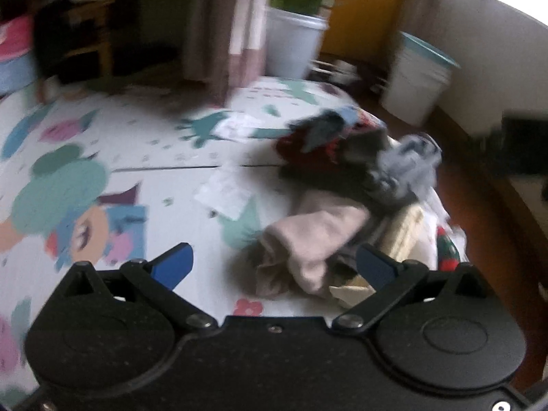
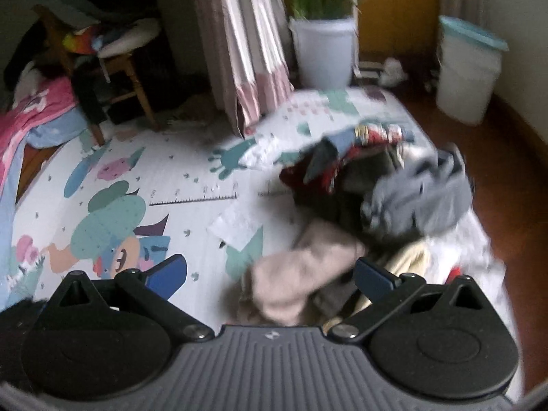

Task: Fold clothes
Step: 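Reach the left tool into the pile and grasp the pale pink sweater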

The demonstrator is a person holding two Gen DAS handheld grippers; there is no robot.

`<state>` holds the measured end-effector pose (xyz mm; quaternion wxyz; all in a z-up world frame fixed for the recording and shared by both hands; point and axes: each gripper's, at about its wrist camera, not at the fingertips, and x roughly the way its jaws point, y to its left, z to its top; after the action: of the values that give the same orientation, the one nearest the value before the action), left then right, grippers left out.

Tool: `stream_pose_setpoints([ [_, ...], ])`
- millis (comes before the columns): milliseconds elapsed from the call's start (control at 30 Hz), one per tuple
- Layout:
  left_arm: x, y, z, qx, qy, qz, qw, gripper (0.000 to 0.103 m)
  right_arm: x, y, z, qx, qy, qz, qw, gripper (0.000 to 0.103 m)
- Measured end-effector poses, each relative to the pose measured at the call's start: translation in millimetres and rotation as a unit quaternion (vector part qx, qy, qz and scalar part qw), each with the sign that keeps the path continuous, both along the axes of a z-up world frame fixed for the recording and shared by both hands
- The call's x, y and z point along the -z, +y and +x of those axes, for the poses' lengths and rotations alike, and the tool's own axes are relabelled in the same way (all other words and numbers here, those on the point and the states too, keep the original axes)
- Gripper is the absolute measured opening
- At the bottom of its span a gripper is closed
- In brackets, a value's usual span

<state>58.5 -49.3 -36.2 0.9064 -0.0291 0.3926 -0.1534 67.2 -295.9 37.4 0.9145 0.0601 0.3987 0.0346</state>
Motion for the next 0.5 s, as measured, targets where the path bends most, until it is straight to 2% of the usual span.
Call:
stream_pose_setpoints([
  [67,18,-12,13,0.027,0.001,0.012,0.9995,0.102,-1,-8,5,0.001,0.0,-0.002,1.0,0.103],
  [133,42,-25,27,0.036,0.011,0.039,0.9985,0.102,0,-18,8,0.01,-0.002,0.017,1.0,0.103],
  [200,67,-32,42,0.044,0.034,0.032,0.998,0.1,2,-27,13,0.023,0.001,0.033,0.999,0.103],
  [300,101,-42,62,0.046,0.048,0.018,0.9977,0.089,8,-36,22,0.023,0.009,0.033,0.999,0.103],
  [367,117,-44,74,0.051,0.055,-0.009,0.9971,0.084,13,-39,29,0.03,0.011,0.015,0.999,0.103],
  [500,143,-49,93,0.067,0.041,-0.027,0.9966,0.07,16,-48,40,0.05,0.012,-0.017,0.999,0.103],
])
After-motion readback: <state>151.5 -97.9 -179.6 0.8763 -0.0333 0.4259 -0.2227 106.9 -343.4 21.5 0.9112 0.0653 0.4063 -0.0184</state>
